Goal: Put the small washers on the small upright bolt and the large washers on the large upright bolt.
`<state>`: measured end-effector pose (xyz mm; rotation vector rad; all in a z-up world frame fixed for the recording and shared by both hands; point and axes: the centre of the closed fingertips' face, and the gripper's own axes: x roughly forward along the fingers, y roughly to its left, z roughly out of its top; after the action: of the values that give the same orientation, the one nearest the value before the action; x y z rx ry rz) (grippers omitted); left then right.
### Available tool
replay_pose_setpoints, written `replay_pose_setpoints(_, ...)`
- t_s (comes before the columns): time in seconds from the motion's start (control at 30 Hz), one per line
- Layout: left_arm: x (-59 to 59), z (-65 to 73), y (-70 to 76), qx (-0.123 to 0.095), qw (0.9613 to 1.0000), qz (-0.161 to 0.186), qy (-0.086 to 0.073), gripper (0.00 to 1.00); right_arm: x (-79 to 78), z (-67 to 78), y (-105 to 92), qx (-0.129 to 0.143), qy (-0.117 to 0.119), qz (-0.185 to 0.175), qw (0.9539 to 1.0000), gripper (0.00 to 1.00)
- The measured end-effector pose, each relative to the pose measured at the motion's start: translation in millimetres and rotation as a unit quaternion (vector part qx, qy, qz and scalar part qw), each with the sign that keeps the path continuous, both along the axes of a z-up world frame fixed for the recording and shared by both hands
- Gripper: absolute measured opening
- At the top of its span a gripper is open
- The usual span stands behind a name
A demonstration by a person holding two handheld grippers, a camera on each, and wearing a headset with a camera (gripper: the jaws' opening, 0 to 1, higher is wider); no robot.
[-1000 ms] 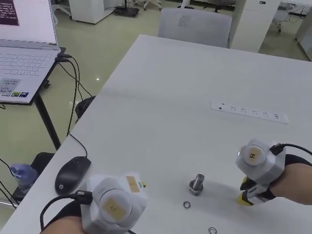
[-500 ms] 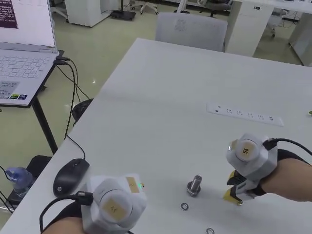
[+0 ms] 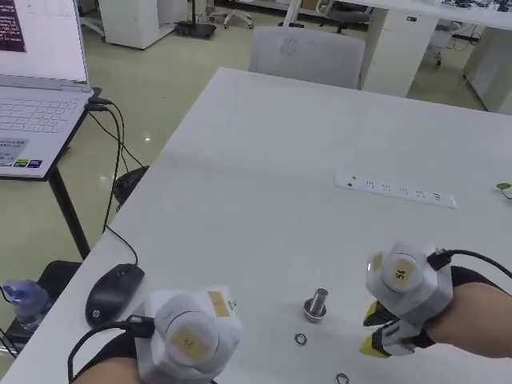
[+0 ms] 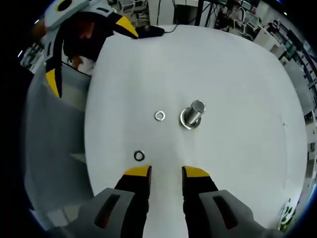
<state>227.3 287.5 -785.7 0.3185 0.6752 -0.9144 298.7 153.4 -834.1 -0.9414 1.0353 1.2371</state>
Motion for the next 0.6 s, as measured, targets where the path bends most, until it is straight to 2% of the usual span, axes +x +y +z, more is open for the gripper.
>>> replay_pose_setpoints(0.23,2.4,1.1,-0.7,0.001,1.0,0.0,-0.004,0.99,-19.8,-3.6,-7.1,0.0,0.005,0.012,0.9999,0.27)
replay_pose_setpoints(0.6,-0.1,-0.8,-4.8,-0.003,1.0,-0.003,0.001,0.99,-41.1,-16.6,-17.6,0.0,0.015,0.017,0.9997,0.27)
